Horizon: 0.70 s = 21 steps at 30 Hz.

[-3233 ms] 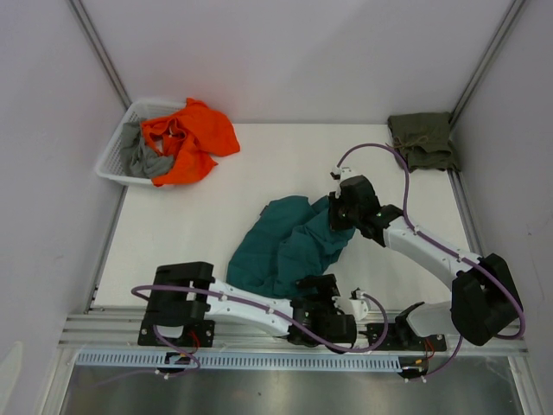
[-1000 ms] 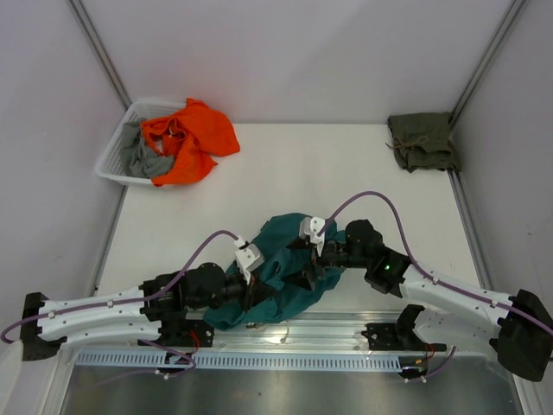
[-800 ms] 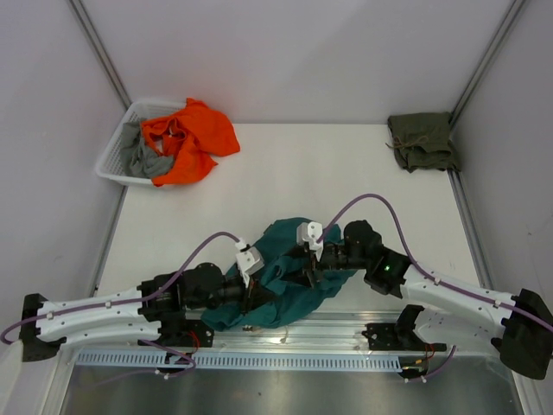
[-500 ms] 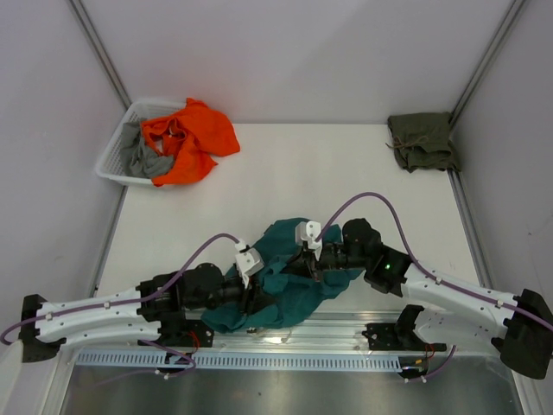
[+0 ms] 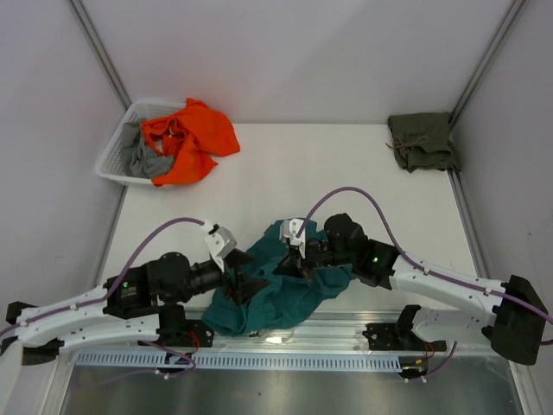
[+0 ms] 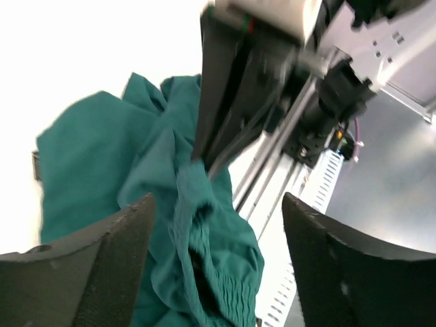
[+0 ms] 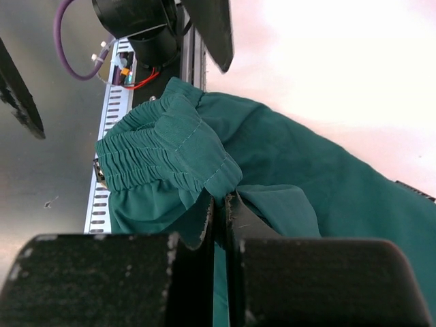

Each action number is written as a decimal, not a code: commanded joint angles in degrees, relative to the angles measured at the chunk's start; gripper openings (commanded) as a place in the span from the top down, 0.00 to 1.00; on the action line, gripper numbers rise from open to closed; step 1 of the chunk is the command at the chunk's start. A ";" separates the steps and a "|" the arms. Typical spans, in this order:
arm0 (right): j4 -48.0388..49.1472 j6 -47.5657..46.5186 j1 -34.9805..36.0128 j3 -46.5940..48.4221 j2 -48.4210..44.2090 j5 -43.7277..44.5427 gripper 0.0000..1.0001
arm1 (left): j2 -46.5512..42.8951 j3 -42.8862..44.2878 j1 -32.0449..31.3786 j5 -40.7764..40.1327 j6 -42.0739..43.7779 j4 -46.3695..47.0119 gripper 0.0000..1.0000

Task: Fold and stack the shorts
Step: Flatten the shorts out

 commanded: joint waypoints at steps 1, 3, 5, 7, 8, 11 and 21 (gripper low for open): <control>-1.09 -0.30 1.24 3.44 0.68 1.71 1.00 | 4.76 4.82 0.10 -2.97 2.37 -2.73 0.24; -1.27 0.05 1.33 3.44 0.77 2.32 1.00 | 6.70 5.26 0.10 -2.62 3.16 -1.67 0.30; -1.27 0.14 1.33 3.62 1.03 2.41 1.00 | 8.19 5.44 0.10 -3.31 3.43 -1.32 0.32; -1.36 0.49 1.33 3.88 1.29 2.76 1.00 | 9.25 5.70 0.10 -4.20 3.95 -1.49 0.36; -1.36 0.67 1.41 3.97 1.29 2.94 1.00 | 9.69 5.96 0.10 -4.37 4.13 -1.67 0.37; -1.53 1.19 1.33 4.23 1.56 3.38 1.00 | 10.66 6.32 0.01 -4.81 4.22 -2.20 0.40; -1.09 1.28 1.33 3.88 1.21 2.85 1.00 | 13.73 7.55 0.01 -11.05 3.51 -4.48 0.91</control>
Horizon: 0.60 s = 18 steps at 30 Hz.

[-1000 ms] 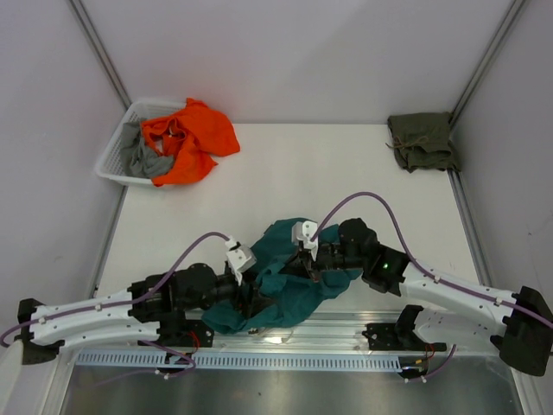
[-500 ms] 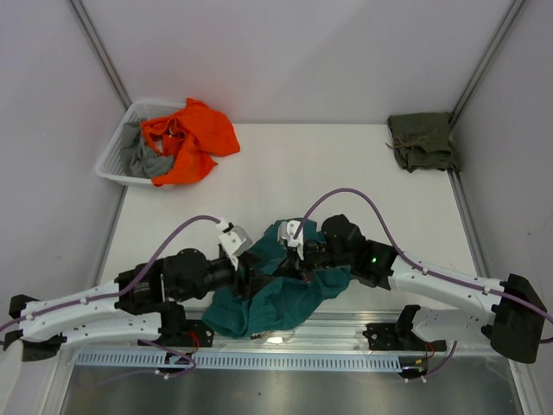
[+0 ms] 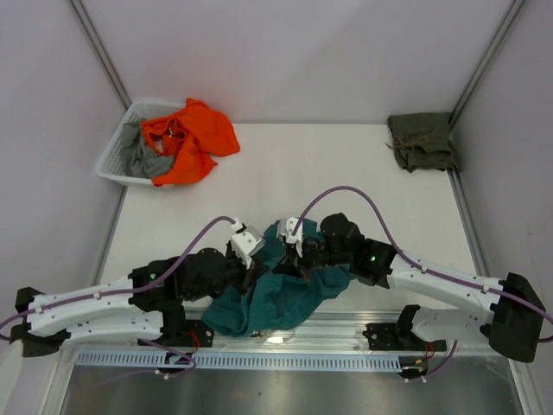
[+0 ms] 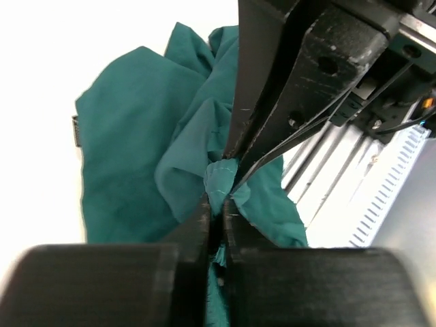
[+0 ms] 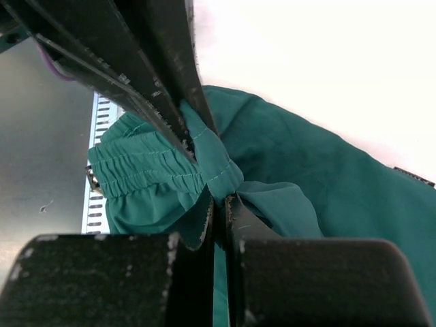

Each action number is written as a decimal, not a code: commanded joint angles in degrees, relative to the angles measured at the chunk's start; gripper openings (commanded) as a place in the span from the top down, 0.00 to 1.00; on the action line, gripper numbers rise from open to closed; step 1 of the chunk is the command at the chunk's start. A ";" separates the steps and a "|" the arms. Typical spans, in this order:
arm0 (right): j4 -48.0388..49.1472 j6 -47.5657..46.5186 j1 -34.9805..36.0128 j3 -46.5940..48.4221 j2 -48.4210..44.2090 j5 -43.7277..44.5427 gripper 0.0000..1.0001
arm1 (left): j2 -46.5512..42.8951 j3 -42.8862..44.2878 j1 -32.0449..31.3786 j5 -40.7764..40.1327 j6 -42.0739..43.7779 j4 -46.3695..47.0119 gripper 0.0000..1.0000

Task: Fold and stack the shorts
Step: Flatten the shorts out

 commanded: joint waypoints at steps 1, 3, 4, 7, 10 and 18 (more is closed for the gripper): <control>1.35 0.19 0.23 2.31 -0.32 0.51 1.00 | 0.77 3.26 -0.01 -4.76 0.98 -0.77 0.99; 1.18 0.80 -0.11 2.22 -0.32 2.44 0.76 | -0.01 3.79 0.08 -7.91 -0.07 -2.16 1.00; 1.00 1.33 -0.47 2.05 -0.41 4.97 0.65 | -0.37 4.05 -0.01 -9.14 -0.69 -3.13 1.00; 0.38 4.75 -4.32 1.52 -1.20 8.50 0.22 | -2.03 4.50 -0.01 -13.54 -3.41 -7.79 1.00; -3.89 10.37 -9.68 1.52 -2.17 14.39 0.08 | -4.49 3.88 -0.10 -15.39 -5.26 -10.08 1.00; -10.26 10.04 -3.11 0.12 -8.23 28.46 0.01 | -10.56 5.81 -0.36 -21.81 -7.02 -13.42 1.00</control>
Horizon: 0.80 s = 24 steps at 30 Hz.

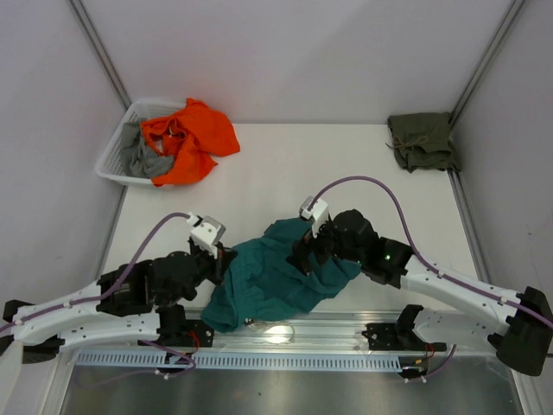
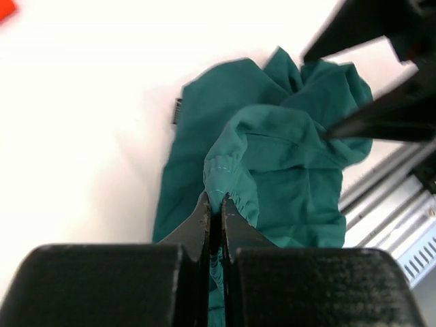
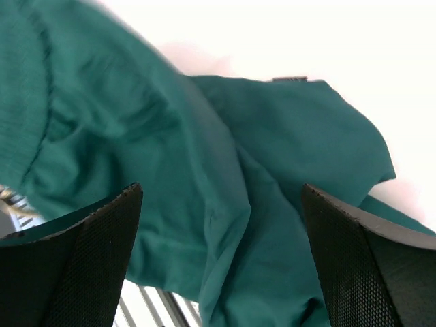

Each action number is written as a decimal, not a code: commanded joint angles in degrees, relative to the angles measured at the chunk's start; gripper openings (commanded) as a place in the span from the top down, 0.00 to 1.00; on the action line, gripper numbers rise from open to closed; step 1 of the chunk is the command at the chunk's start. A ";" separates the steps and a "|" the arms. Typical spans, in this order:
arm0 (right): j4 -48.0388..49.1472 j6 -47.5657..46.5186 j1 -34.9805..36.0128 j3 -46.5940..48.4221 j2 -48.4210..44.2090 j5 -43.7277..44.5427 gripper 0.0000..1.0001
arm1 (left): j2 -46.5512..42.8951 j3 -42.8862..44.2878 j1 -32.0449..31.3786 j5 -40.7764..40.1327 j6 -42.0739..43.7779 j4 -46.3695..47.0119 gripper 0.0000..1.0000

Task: Fold and stack the shorts
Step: Flatten the shorts out

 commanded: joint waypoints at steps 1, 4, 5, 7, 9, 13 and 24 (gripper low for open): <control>-0.20 -0.28 3.05 -0.50 -4.14 6.67 0.01 | -1.62 4.52 -0.32 -6.59 -1.62 -2.64 1.00; 3.93 -1.69 5.78 -2.87 -7.13 5.54 0.04 | -0.32 9.44 -0.49 -9.93 -2.94 -5.98 1.00; 4.90 -3.43 6.74 -3.49 -9.05 4.14 0.06 | 0.21 10.06 -0.58 -10.82 -3.11 -7.47 0.99; 5.61 -4.50 7.80 -4.37 -10.30 4.03 0.09 | 1.79 13.13 -0.67 -12.66 -3.90 -9.59 1.00; 5.08 -4.77 8.51 -4.19 -10.04 5.01 0.10 | 2.85 14.81 -0.67 -15.04 -4.52 -11.97 1.00; 5.34 -6.61 12.01 -4.20 -5.30 8.33 0.16 | 3.30 21.13 -0.67 -15.92 -2.77 -12.85 1.00; 8.51 -11.36 25.73 -5.34 5.49 25.20 0.22 | 9.80 34.59 -0.58 -20.85 0.22 -17.25 1.00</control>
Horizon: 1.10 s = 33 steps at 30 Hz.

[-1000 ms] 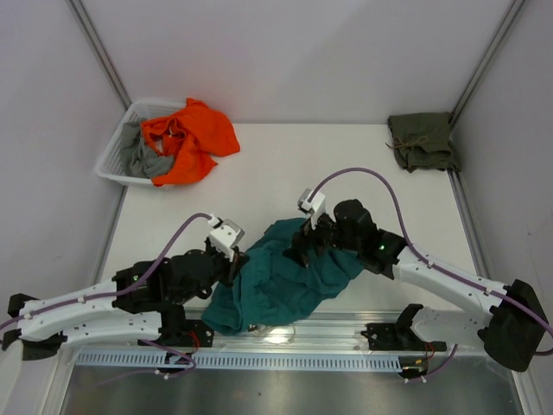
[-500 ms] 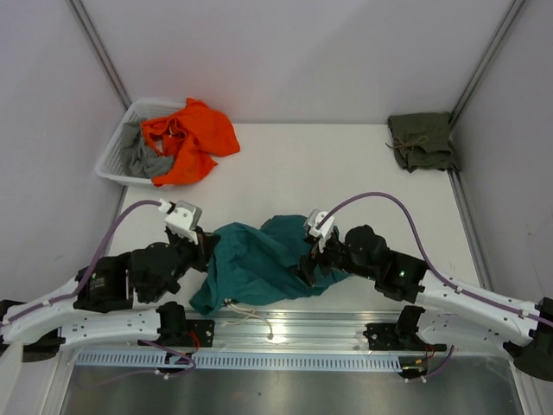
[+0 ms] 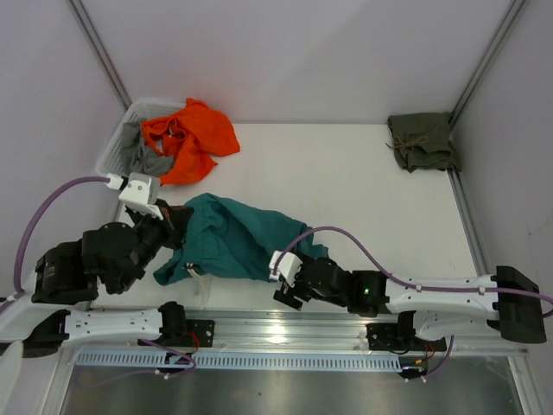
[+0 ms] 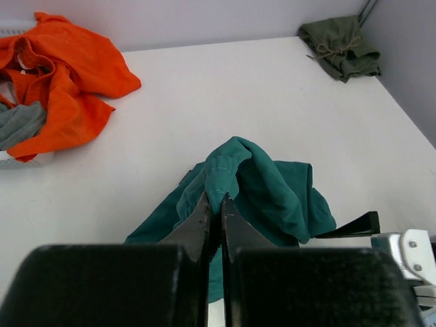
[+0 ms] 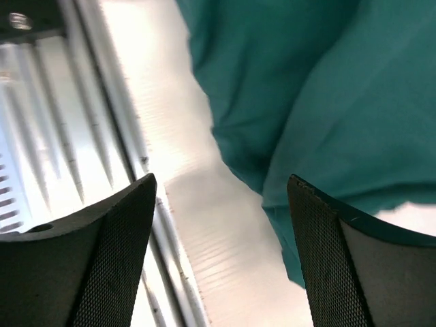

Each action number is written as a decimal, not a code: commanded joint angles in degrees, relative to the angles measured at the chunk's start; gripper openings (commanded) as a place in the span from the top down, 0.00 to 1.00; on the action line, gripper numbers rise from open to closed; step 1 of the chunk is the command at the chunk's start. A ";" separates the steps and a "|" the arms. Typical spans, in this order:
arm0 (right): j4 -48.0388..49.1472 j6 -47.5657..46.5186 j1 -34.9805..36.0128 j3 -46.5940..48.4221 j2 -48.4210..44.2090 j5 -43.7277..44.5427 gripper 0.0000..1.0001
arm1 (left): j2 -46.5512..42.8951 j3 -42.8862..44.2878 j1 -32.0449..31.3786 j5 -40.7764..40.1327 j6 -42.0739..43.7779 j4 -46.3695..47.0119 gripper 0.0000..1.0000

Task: Fold and stack the shorts
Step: Flatten the shorts out

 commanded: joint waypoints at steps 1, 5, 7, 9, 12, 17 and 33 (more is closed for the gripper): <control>3.33 -1.44 0.91 1.02 4.42 11.10 0.23 | 2.48 2.43 -0.10 -2.68 2.06 -0.18 1.00; 5.96 -1.00 0.47 2.17 9.70 19.12 0.31 | 2.04 3.23 -0.10 -1.28 2.59 0.18 0.99; 6.58 -0.91 -0.40 2.17 10.14 19.67 0.31 | 1.34 3.49 -0.10 -1.19 3.03 0.27 0.99; 7.11 -0.65 -1.11 2.17 10.50 20.63 0.31 | 0.99 3.84 -0.10 -1.10 3.29 0.18 1.00; 8.95 -1.08 -1.20 2.17 11.20 23.17 0.35 | 0.72 4.19 -0.10 -0.31 3.38 0.09 1.00; 12.82 -1.96 -0.59 2.17 11.99 27.48 0.59 | 1.25 4.02 -0.10 0.13 3.38 0.35 0.99; 4.58 4.35 -9.10 4.80 0.32 23.55 1.00 | 0.90 6.66 -0.10 -1.36 1.36 -4.30 1.00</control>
